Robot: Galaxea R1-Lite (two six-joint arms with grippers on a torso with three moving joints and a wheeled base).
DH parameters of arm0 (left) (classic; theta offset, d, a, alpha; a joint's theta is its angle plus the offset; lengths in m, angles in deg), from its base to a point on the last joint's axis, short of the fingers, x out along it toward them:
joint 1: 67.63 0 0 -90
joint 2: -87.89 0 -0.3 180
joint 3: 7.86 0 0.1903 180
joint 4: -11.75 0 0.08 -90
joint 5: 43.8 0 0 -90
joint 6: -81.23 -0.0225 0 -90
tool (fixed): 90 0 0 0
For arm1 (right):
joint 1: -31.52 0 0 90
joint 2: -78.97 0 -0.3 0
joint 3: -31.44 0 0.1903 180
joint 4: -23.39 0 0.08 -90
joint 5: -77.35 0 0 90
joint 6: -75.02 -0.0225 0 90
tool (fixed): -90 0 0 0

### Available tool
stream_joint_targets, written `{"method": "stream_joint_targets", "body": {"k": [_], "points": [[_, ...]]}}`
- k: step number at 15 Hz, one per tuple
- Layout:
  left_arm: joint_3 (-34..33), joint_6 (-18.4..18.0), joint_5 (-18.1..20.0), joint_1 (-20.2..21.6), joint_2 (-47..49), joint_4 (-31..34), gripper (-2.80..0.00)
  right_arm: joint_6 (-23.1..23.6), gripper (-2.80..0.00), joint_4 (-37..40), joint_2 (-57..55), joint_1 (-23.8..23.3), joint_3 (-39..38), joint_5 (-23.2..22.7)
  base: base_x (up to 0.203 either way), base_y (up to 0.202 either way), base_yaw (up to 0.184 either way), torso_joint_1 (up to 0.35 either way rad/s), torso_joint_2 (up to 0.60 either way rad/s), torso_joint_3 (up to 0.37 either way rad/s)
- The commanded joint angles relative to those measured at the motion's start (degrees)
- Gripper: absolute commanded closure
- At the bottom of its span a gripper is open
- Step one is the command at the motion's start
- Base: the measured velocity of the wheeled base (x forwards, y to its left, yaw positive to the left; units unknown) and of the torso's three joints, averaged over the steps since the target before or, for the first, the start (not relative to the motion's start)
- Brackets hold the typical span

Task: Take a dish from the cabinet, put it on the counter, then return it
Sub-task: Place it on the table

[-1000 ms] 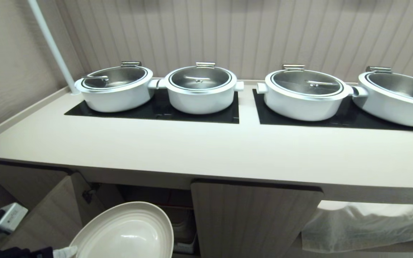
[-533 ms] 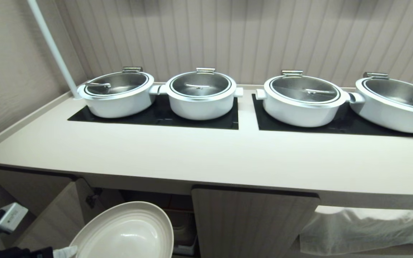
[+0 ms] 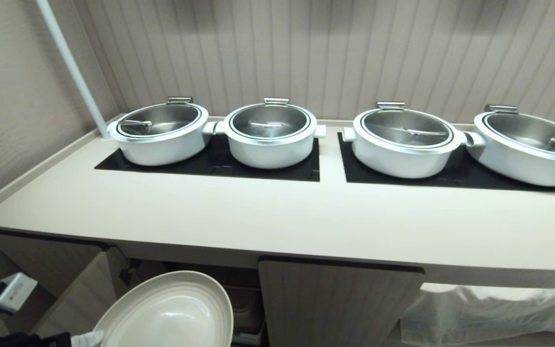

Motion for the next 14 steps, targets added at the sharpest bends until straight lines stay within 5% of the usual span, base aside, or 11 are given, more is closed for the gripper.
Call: {"method": "stream_joint_targets", "body": {"k": [1, 14], "points": [[0.0, 0.2, 0.0, 0.0, 0.0, -0.1, 0.0, 0.7, 0.0, 0.0, 0.0, 0.1, 0.0, -0.1, 0.0, 0.0, 0.0, 0.077, -0.18, -0.091], [0.0, 0.2, 0.0, 0.2, -0.2, -0.1, 0.0, 1.1, 0.0, 0.0, 0.0, 0.0, 0.0, -0.3, 0.0, 0.0, 0.0, 0.08, -0.15, -0.075]]}}
